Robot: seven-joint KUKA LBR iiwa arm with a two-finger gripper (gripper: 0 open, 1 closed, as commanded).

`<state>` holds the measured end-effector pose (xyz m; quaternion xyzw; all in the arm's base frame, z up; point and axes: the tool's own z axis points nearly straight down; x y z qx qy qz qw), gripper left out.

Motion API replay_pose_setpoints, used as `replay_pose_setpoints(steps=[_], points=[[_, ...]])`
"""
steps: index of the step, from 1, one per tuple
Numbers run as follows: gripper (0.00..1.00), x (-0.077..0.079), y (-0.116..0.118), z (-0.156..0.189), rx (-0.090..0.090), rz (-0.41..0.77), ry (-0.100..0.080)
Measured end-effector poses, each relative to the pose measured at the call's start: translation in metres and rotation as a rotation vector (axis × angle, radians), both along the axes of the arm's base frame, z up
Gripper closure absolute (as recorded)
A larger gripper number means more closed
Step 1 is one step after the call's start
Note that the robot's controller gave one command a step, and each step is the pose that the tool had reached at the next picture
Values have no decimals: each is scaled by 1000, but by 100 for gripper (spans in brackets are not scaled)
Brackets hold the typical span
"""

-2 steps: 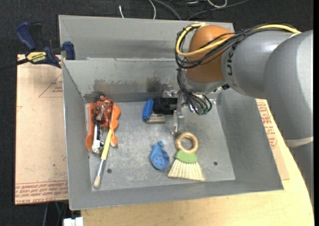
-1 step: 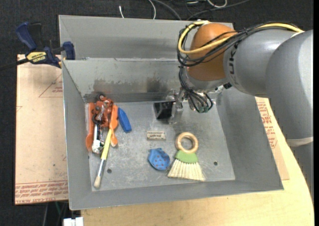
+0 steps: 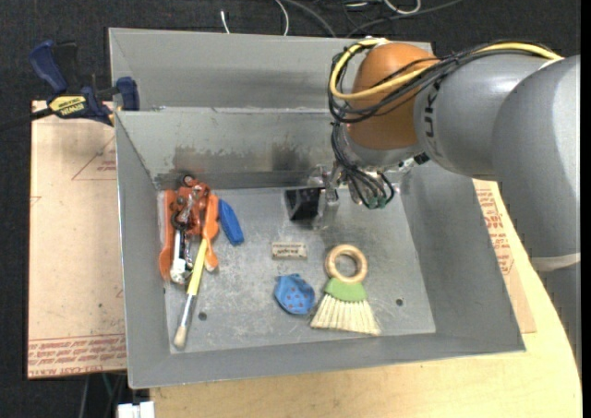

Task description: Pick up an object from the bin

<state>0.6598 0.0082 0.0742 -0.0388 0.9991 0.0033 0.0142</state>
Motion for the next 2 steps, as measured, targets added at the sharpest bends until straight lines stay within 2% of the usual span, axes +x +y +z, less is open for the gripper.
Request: replay_pose_setpoints(steps=[1, 2], points=[[100, -2, 0, 28, 0, 1, 6], [100, -2, 1, 81, 0, 2, 6]])
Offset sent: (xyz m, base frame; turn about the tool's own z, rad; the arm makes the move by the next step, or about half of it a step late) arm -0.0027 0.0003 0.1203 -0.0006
